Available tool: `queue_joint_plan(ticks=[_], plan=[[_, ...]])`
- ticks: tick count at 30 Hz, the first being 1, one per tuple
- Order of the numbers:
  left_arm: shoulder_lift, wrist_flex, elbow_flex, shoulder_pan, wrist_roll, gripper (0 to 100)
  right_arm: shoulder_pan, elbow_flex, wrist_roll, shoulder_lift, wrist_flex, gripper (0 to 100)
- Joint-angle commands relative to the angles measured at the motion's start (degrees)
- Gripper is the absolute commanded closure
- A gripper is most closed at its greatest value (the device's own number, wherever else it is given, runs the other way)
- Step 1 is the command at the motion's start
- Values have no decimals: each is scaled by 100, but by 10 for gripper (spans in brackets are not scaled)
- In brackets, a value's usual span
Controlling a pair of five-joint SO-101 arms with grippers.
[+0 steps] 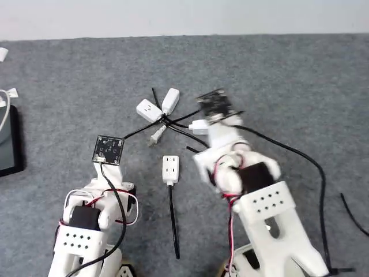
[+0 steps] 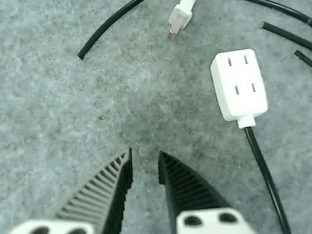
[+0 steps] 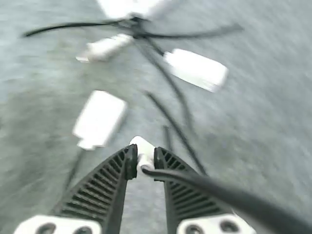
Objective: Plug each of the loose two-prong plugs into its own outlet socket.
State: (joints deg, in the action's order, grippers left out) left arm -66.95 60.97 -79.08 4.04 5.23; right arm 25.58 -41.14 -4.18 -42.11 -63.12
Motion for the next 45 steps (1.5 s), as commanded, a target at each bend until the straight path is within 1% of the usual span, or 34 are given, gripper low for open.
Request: queue_joint_plan(ticks=[1,4,7,12,15,19,23,34,41,45], plan=[[-70,-158,-22,-35,-44,981,479,607,-88,268,-31,991],[53,-176,-4,-35,9,981,646,1011,-123,954,-31,991],[615,-378,13,-35,26,981,664,1547,-105,1692,-40,991],[1363,-457,277,-26,26,981,664,2286,123,2563,-31,991],[1565,-633,303,-26,26,982,681,2488,132,2958,136,991],[1582,-659,303,-26,-70,983,778,2514,123,3336,444,991],[1582,-659,303,-35,-176,984,919,2514,114,3600,532,991],[1582,-659,303,-35,-176,984,919,2488,-44,3837,813,991],[1582,-651,295,-35,-176,984,910,2488,-44,3837,822,991],[1582,-651,295,-35,-185,984,910,2497,-211,3934,822,991]])
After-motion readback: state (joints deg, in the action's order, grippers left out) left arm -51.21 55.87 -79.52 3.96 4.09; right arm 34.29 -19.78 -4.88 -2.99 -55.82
